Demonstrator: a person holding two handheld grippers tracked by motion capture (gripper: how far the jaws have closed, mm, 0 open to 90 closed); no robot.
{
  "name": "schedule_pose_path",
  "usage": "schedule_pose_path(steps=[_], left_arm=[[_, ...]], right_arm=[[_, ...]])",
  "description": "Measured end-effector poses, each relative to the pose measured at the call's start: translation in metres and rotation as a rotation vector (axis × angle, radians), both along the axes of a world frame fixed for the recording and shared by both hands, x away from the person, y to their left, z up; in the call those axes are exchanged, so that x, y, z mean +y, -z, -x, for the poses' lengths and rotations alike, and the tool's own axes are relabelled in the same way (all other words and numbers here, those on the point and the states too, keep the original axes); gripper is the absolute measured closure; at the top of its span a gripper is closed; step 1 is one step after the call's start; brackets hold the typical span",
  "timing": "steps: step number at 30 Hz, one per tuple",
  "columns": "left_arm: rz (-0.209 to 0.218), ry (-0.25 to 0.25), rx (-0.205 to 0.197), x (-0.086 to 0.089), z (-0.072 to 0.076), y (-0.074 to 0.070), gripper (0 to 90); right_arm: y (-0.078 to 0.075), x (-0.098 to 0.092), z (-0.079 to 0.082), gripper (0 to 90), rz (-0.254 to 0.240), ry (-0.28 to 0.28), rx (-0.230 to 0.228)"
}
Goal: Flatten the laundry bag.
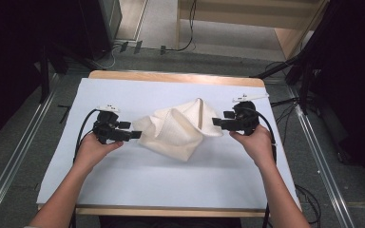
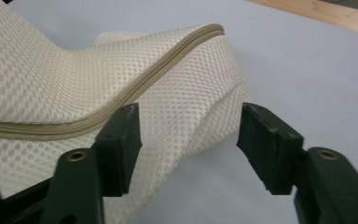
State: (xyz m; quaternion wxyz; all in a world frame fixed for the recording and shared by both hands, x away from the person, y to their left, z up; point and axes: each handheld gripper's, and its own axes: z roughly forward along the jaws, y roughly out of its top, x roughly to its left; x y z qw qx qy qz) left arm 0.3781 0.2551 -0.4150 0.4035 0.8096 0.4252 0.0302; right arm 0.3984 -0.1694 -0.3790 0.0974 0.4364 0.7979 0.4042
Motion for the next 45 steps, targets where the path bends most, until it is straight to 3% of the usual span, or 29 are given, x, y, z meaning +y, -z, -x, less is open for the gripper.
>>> schedule_pose_path(steps=[7, 10, 11, 13, 14, 15, 18, 19, 20, 25, 31, 35, 40, 45], left_arm=[[-0.008, -0.005, 0.006, -0.008, -0.006, 0.007, 26.7], [0.026, -0.026, 0.021, -0.007, -0.01, 0.009, 32.4], [0.041, -0.03, 0.026, -0.007, -0.011, 0.01, 32.4], [0.057, -0.03, 0.035, -0.006, -0.012, 0.01, 44.0], [0.063, -0.03, 0.035, -0.007, -0.013, 0.009, 44.0], [0.065, -0.028, 0.051, -0.008, -0.014, 0.009, 48.5], [0.064, -0.028, 0.059, -0.01, -0.015, 0.01, 54.0], [0.06, -0.017, 0.078, -0.012, -0.016, 0.009, 63.2], [0.061, -0.012, 0.081, -0.013, -0.015, 0.009, 66.3], [0.086, -0.006, 0.09, -0.011, -0.014, 0.006, 83.7], [0.079, 0.002, 0.098, -0.004, -0.012, 0.001, 86.3], [0.072, -0.017, 0.085, 0.009, -0.008, -0.004, 86.6], [0.071, -0.026, 0.082, 0.018, -0.006, -0.006, 86.9], [0.082, -0.076, 0.076, 0.032, -0.006, -0.009, 87.0]], right_arm=[[0.018, 0.007, -0.007, 30.0, -0.039, -0.011, 0.073], [0.027, 0.009, -0.008, 33.2, -0.052, -0.016, 0.103], [0.029, 0.009, -0.008, 36.3, -0.06, -0.025, 0.113], [0.032, 0.011, -0.007, 48.5, -0.06, -0.06, 0.121], [0.032, 0.011, -0.007, 48.5, -0.06, -0.06, 0.121], [0.032, 0.014, -0.006, 55.3, -0.052, -0.076, 0.118], [0.033, 0.015, -0.005, 63.1, -0.049, -0.09, 0.114], [0.034, 0.017, -0.004, 74.6, -0.045, -0.103, 0.116], [0.034, 0.018, -0.003, 79.1, -0.022, -0.106, 0.112], [0.035, 0.018, -0.002, 86.1, -0.012, -0.116, 0.115], [0.032, 0.015, 0.004, 88.2, 0.014, -0.124, 0.096], [0.027, 0.005, 0.017, 88.2, 0.03, -0.115, 0.066], [0.029, -0.002, 0.03, 88.3, 0.035, -0.105, 0.061], [0.033, -0.011, 0.049, 88.3, 0.069, -0.103, 0.053]])
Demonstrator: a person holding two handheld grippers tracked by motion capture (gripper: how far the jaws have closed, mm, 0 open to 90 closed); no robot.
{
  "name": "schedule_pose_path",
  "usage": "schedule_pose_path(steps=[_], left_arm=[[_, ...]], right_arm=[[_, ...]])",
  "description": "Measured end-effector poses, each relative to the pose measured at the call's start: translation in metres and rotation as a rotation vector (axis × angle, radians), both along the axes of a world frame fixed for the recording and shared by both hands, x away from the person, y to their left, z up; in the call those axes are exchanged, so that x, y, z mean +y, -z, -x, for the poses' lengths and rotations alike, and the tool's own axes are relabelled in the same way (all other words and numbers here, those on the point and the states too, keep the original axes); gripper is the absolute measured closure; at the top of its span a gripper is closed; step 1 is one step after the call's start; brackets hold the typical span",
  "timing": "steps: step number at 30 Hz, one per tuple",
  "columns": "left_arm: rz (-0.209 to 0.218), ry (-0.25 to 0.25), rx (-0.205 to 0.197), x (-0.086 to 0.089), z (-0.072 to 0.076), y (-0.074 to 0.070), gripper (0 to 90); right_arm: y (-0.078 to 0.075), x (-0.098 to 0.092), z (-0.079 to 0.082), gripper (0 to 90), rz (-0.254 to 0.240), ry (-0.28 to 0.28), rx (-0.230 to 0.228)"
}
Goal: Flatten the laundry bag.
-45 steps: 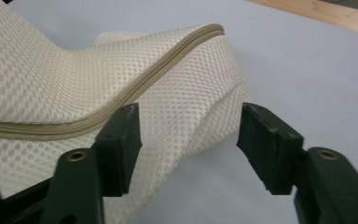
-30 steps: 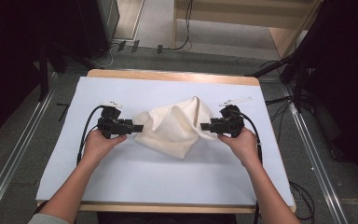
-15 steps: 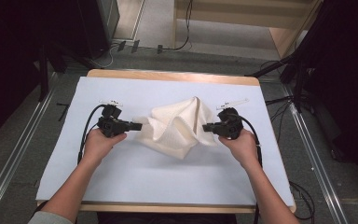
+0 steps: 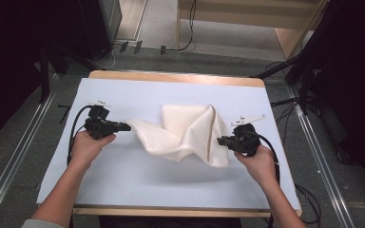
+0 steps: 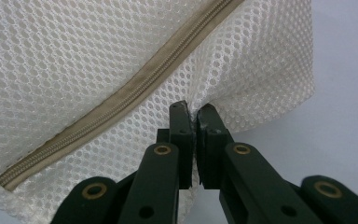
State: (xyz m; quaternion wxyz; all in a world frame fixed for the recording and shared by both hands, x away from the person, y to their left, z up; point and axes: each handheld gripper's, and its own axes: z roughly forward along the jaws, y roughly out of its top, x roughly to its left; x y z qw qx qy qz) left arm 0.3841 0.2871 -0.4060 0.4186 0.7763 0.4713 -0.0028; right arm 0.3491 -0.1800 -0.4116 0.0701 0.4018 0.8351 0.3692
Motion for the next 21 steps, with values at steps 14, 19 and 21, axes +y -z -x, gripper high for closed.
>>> schedule_pose_path(steps=[14, 19, 21], left_arm=[[0.004, -0.126, -0.018, 0.035, -0.006, 0.0, 87.0], [-0.001, -0.171, -0.012, 0.048, -0.01, 0.001, 87.0], [0.003, -0.185, -0.001, 0.055, -0.012, 0.002, 87.0]], right_arm=[[0.013, 0.007, 0.015, 88.3, 0.002, -0.029, 0.036], [0.016, 0.014, 0.017, 88.4, -0.014, -0.041, 0.05], [0.019, 0.017, 0.019, 88.6, -0.019, -0.057, 0.06]])
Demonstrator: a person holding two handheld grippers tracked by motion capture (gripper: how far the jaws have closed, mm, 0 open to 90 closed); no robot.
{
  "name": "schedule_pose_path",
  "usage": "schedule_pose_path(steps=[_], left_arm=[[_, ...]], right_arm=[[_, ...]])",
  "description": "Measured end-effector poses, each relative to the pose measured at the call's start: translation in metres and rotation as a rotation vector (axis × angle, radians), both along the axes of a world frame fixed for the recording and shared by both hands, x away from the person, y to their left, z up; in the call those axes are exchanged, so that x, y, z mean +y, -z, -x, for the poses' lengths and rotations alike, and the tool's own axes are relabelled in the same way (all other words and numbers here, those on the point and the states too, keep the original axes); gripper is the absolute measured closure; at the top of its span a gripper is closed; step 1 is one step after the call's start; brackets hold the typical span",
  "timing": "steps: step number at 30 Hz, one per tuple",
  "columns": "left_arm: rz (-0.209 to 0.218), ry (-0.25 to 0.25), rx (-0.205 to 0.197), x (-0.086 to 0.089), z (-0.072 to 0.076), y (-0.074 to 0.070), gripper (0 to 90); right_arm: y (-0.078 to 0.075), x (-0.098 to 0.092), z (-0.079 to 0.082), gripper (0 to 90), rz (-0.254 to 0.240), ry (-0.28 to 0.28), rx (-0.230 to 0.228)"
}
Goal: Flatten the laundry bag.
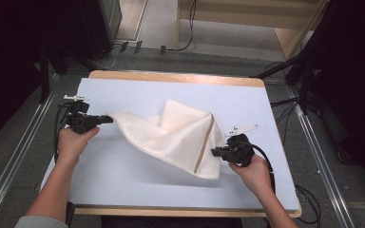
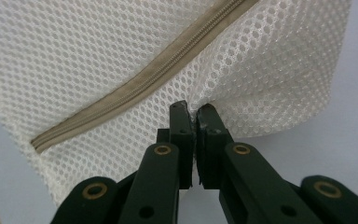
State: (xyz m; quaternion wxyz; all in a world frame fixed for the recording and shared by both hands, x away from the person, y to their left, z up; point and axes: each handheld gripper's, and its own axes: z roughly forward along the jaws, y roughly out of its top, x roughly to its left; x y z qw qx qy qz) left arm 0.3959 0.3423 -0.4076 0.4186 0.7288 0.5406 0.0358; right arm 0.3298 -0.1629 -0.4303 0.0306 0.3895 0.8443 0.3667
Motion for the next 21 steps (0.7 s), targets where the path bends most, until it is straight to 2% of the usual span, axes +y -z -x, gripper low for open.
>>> schedule_pose_path(steps=[2, 4, 7, 10, 16, 18, 19, 21], left_arm=[[-0.027, -0.013, 0.013, 0.008, 0.0, 0.001, 87.0], [-0.033, -0.018, 0.019, 0.011, 0.0, 0.002, 87.1], [-0.025, -0.025, 0.041, 0.018, 0.001, 0.006, 87.1], [-0.044, -0.03, 0.056, 0.02, -0.001, 0.01, 87.1], [-0.036, -0.033, 0.076, 0.022, -0.001, 0.013, 87.0], [-0.026, -0.027, 0.081, 0.021, 0.0, 0.015, 86.8], [-0.017, -0.019, 0.078, 0.02, 0.001, 0.015, 86.6], [-0.015, -0.015, 0.074, 0.02, 0.002, 0.014, 86.2]], right_arm=[[0.003, 0.002, 0.005, 89.1, 0.008, -0.015, 0.01], [0.006, -0.001, 0.008, 89.2, 0.013, -0.01, 0.025], [0.01, -0.006, 0.012, 89.2, 0.013, -0.012, 0.046], [0.013, -0.011, 0.017, 89.3, 0.014, -0.008, 0.062], [0.017, -0.014, 0.015, 87.8, 0.026, -0.008, 0.089], [0.017, -0.014, 0.014, 83.1, 0.022, -0.011, 0.082], [0.014, -0.015, 0.013, 76.1, 0.031, -0.015, 0.066], [0.01, -0.017, 0.012, 70.2, 0.03, -0.014, 0.043]])
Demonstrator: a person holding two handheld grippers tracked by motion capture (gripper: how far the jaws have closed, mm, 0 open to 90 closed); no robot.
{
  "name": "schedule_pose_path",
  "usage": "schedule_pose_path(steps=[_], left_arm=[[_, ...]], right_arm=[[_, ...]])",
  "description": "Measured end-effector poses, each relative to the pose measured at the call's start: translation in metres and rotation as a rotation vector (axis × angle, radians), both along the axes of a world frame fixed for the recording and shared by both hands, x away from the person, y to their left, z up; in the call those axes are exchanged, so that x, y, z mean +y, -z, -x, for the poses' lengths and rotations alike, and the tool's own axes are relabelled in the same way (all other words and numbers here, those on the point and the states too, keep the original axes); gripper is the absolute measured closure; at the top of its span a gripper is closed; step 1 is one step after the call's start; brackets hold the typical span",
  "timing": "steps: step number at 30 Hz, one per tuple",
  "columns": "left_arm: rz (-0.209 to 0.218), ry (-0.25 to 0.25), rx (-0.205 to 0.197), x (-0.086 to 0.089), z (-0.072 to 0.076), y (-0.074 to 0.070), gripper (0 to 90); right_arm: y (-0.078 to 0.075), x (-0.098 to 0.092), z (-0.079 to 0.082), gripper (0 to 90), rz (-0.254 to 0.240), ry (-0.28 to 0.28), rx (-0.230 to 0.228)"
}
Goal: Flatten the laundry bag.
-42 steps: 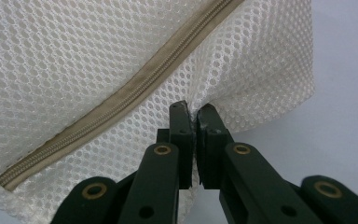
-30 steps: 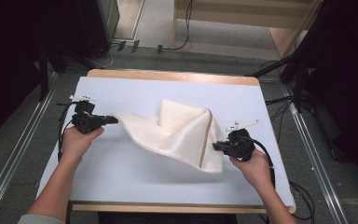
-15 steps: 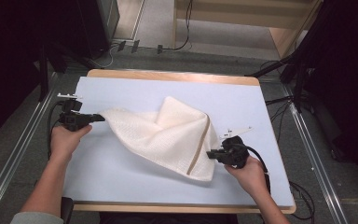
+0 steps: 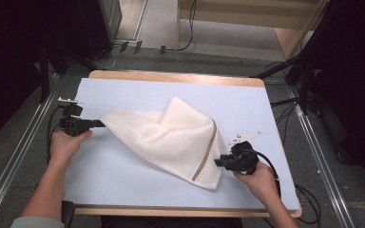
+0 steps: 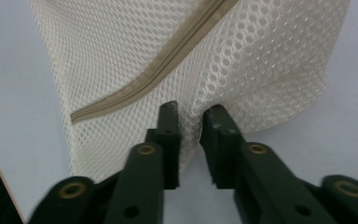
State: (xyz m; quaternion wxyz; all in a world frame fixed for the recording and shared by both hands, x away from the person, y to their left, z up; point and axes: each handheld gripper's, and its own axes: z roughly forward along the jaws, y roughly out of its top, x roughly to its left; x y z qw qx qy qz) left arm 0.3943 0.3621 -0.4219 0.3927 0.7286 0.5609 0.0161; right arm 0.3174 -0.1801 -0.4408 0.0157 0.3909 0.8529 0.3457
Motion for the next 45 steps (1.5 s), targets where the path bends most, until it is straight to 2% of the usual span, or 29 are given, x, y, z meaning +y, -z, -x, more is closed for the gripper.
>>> schedule_pose_path(steps=[3, 7, 10, 11, 14, 15, 16, 18, 20, 22, 24, 25, 27, 28, 29, 30, 31, 32, 33, 35, 37, 40, 41, 43, 44, 45], left_arm=[[0.002, 0.014, 0.004, 0.0, 0.002, -0.001, 85.8], [-0.021, 0.036, -0.005, -0.001, 0.007, -0.001, 85.2], [-0.034, 0.027, -0.014, 0.0, 0.009, -0.003, 85.6], [-0.015, 0.017, -0.018, 0.004, 0.01, -0.003, 85.5], [-0.027, 0.011, -0.011, 0.006, 0.011, -0.001, 84.6], [-0.033, 0.006, -0.014, 0.006, 0.012, -0.001, 78.5], [-0.037, 0.0, -0.02, 0.006, 0.012, 0.0, 78.5], [-0.024, 0.005, -0.011, 0.005, 0.014, -0.001, 67.4], [-0.018, 0.005, -0.015, 0.005, 0.017, -0.003, 58.4], [-0.012, 0.004, -0.015, 0.006, 0.021, -0.005, 55.6], [-0.022, 0.006, -0.017, 0.008, 0.03, -0.007, 50.7], [-0.022, 0.006, -0.017, 0.008, 0.03, -0.007, 49.7], [-0.023, 0.016, -0.013, 0.01, 0.037, -0.008, 49.0], [-0.029, 0.021, -0.01, 0.012, 0.044, -0.01, 47.6], [-0.029, 0.021, -0.01, 0.012, 0.044, -0.01, 47.2], [-0.032, 0.024, -0.021, 0.013, 0.051, -0.013, 46.9], [-0.032, 0.024, -0.021, 0.013, 0.051, -0.013, 46.2], [-0.035, 0.023, -0.03, 0.015, 0.057, -0.015, 45.3], [-0.035, 0.023, -0.03, 0.015, 0.057, -0.015, 44.9], [-0.039, 0.022, -0.036, 0.016, 0.062, -0.017, 43.9], [-0.04, 0.023, -0.042, 0.018, 0.065, -0.018, 43.9], [-0.037, 0.019, -0.044, 0.019, 0.069, -0.018, 43.7], [-0.036, 0.02, -0.041, 0.017, 0.069, -0.017, 43.8], [-0.044, 0.025, -0.04, 0.015, 0.069, -0.017, 43.8], [-0.048, 0.031, -0.04, 0.013, 0.069, -0.016, 44.0], [-0.052, 0.037, -0.04, 0.011, 0.069, -0.016, 44.0]], right_arm=[[-0.005, -0.004, 0.0, 67.1, -0.005, 0.009, -0.023], [-0.018, -0.015, -0.003, 61.9, -0.028, 0.036, -0.063], [-0.022, -0.019, -0.004, 59.1, -0.037, 0.03, -0.064], [-0.025, -0.025, -0.004, 58.0, -0.035, 0.034, -0.075], [-0.027, -0.033, -0.003, 57.6, -0.043, 0.049, -0.078], [-0.028, -0.04, -0.005, 57.7, -0.057, 0.075, -0.085], [-0.028, -0.04, -0.005, 57.7, -0.057, 0.075, -0.085], [-0.031, -0.041, -0.011, 57.8, -0.076, 0.091, -0.095], [-0.035, -0.032, -0.023, 57.6, -0.089, 0.091, -0.108], [-0.036, -0.028, -0.028, 57.3, -0.087, 0.087, -0.111], [-0.038, -0.015, -0.042, 56.5, -0.079, 0.075, -0.122], [-0.038, -0.015, -0.042, 56.5, -0.079, 0.075, -0.122], [-0.04, -0.008, -0.053, 56.1, -0.075, 0.067, -0.135], [-0.043, -0.001, -0.063, 55.4, -0.076, 0.066, -0.147], [-0.043, -0.001, -0.063, 55.4, -0.076, 0.066, -0.147], [-0.044, 0.005, -0.073, 54.0, -0.077, 0.065, -0.154], [-0.044, 0.005, -0.073, 54.0, -0.077, 0.065, -0.154], [-0.044, 0.011, -0.084, 52.0, -0.075, 0.065, -0.161], [-0.044, 0.011, -0.084, 52.0, -0.075, 0.065, -0.161], [-0.041, 0.021, -0.098, 49.2, -0.048, 0.066, -0.165], [-0.039, 0.023, -0.102, 48.2, -0.037, 0.064, -0.171], [-0.03, 0.031, -0.117, 45.3, -0.017, 0.081, -0.155], [-0.023, 0.033, -0.123, 45.6, -0.013, 0.09, -0.141], [-0.019, 0.034, -0.126, 48.4, -0.014, 0.091, -0.125], [-0.012, 0.035, -0.129, 58.8, -0.031, 0.078, -0.078], [-0.012, 0.035, -0.129, 58.8, -0.031, 0.078, -0.078]])
